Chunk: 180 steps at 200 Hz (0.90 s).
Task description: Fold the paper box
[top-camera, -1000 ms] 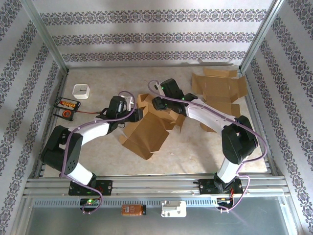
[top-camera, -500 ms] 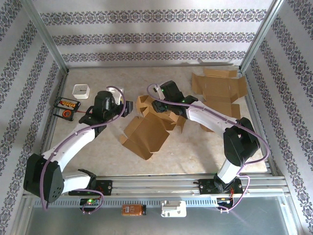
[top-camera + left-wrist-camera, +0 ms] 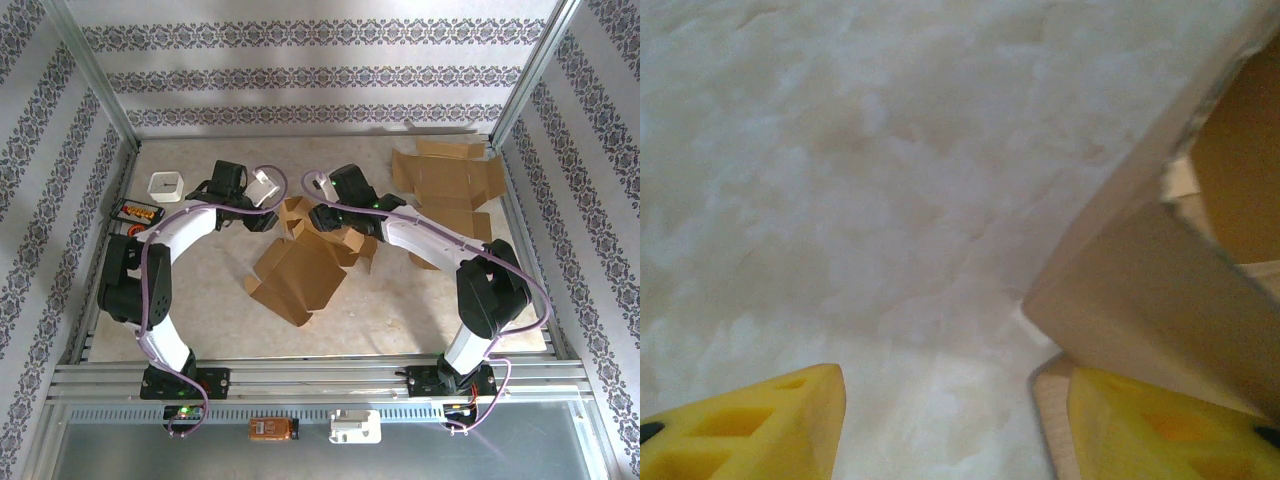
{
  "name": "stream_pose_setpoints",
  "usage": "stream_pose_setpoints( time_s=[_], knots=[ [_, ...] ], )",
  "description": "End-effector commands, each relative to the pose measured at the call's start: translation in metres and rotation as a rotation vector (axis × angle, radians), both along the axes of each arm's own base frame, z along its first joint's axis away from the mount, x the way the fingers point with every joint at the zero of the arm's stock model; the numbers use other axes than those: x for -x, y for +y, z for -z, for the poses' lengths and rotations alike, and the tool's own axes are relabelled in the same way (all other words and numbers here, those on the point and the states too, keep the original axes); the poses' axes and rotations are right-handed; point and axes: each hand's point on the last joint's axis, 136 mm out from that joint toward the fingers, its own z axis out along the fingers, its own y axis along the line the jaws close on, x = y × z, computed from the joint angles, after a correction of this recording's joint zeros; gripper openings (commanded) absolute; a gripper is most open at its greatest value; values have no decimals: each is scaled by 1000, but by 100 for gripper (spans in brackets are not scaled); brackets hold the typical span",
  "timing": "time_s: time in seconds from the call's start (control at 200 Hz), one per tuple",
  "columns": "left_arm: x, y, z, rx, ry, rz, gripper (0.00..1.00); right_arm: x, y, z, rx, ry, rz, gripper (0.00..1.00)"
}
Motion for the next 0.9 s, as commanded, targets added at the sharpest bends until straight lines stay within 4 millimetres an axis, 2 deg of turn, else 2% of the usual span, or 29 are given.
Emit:
stream_pose_setpoints(
  time_s=[0.0,0.23,0.405,0.71,0.894],
  knots=[
    [8,-19,-12,60,-9,156,61,11,-6,28,25,131,-18,54],
    [17,-40,-2,101,38,237,60,9,-2,22,-65,185,-26,57],
    [18,-48,2,106,45,262,55,9,0,11,-211,277,-58,58],
    [14,-64,-5,195,36,308,46,1,4,1,-336,341,-113,58],
    [14,-70,-4,205,32,334,45,-5,7,2,-354,357,-111,58]
  ],
)
